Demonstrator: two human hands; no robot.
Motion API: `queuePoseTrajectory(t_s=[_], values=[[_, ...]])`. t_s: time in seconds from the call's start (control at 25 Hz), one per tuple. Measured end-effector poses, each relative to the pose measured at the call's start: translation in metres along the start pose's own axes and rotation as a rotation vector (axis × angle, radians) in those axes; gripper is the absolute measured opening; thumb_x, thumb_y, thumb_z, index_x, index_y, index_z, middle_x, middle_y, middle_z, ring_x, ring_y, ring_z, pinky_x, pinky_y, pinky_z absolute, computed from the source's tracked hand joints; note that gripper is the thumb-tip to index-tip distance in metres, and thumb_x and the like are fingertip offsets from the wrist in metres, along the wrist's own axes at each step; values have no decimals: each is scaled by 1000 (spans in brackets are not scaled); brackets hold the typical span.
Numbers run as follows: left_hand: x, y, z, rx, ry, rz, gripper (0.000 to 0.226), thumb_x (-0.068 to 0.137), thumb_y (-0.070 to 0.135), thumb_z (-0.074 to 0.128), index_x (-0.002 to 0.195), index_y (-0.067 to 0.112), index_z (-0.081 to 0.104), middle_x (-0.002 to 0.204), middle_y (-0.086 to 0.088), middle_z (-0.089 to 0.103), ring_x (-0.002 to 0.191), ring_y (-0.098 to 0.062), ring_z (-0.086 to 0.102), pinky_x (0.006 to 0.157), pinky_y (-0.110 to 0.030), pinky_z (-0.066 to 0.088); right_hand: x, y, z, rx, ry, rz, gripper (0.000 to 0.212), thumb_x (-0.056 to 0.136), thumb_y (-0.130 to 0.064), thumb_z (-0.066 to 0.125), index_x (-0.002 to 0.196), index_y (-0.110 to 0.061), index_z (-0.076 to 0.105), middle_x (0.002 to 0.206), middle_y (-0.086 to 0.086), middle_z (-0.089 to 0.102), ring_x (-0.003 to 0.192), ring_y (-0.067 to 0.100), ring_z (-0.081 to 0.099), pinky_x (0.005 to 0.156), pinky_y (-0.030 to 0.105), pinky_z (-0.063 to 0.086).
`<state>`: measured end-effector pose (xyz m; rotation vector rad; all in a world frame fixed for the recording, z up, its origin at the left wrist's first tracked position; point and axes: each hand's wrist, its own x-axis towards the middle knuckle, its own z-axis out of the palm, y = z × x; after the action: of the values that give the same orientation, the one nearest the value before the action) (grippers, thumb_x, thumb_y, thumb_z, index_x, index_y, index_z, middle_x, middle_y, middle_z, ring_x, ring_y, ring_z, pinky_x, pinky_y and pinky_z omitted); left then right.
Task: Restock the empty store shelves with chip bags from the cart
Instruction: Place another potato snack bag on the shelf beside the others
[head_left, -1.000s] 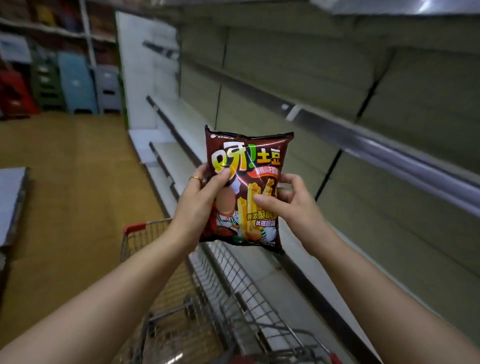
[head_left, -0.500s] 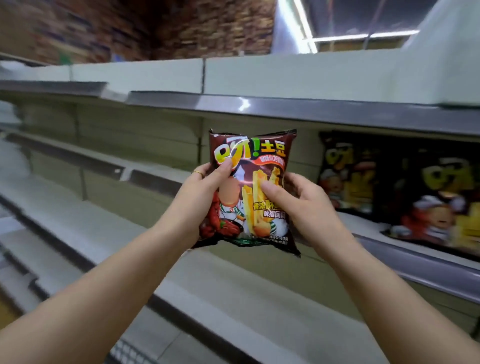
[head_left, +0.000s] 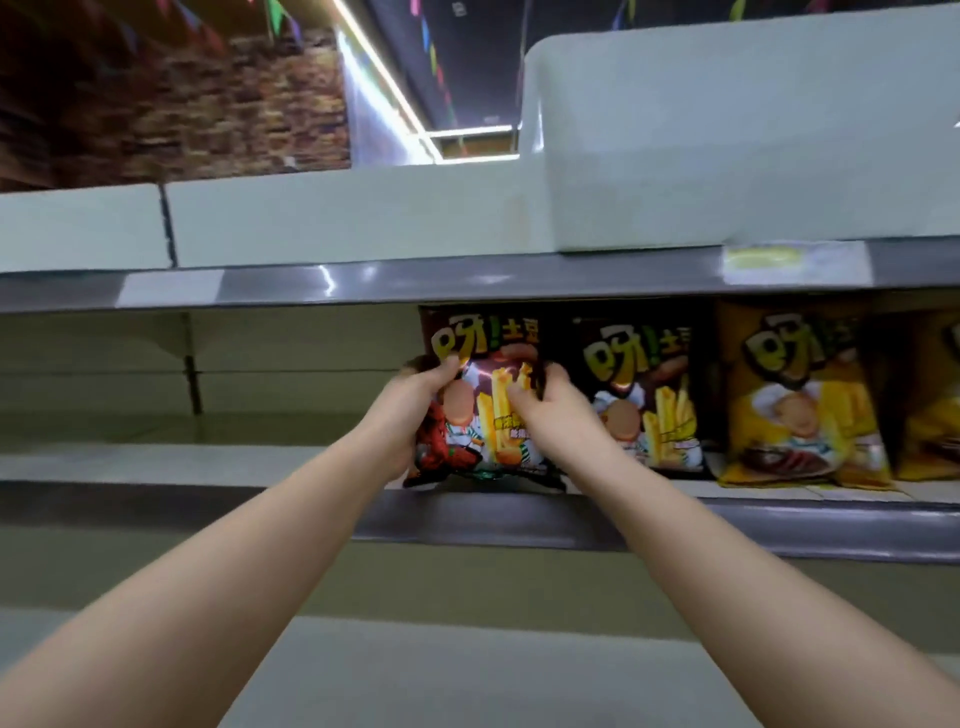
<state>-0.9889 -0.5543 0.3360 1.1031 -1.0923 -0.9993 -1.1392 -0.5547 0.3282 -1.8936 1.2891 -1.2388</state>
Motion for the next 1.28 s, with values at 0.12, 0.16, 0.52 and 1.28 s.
queuePoseTrajectory(t_s=[0.12, 0.16, 0.52, 1.28], values=[[19, -16, 1, -64, -17, 15, 17, 93, 12, 53, 110, 11, 53, 87, -4, 67, 60, -12, 67, 45, -23, 53, 7, 2, 9, -104, -34, 85, 55, 100, -31, 37, 146, -9, 15, 141, 14, 42, 124, 30, 46, 90, 31, 41], [23, -19, 0, -62, -35, 16, 12, 94, 9, 50, 105, 14, 54, 85, -3, 65, 59, -12, 66, 43, -21, 52, 9, 3, 11, -125, -39, 104, 56, 101, -31, 36, 147, -10, 13, 142, 14, 40, 126, 30, 44, 91, 31, 40], [64, -9, -21, -125, -71, 14, 91, 65, 80, 53, 139, 27, 44, 143, -2, 46, 131, -22, 43, 114, -48, 24, -11, -1, 33, -684, 132, -259, 68, 93, -38, 46, 148, -24, 9, 146, 14, 19, 135, 34, 21, 113, 47, 19], [48, -21, 7, 159, 221, 317, 73, 82, 64, 45, 138, 17, 41, 135, -11, 51, 122, -29, 50, 105, -46, 39, -10, 9, 17, -802, 115, -301, 70, 91, -38, 52, 148, -28, 13, 151, 16, 9, 131, 36, 32, 107, 40, 32]])
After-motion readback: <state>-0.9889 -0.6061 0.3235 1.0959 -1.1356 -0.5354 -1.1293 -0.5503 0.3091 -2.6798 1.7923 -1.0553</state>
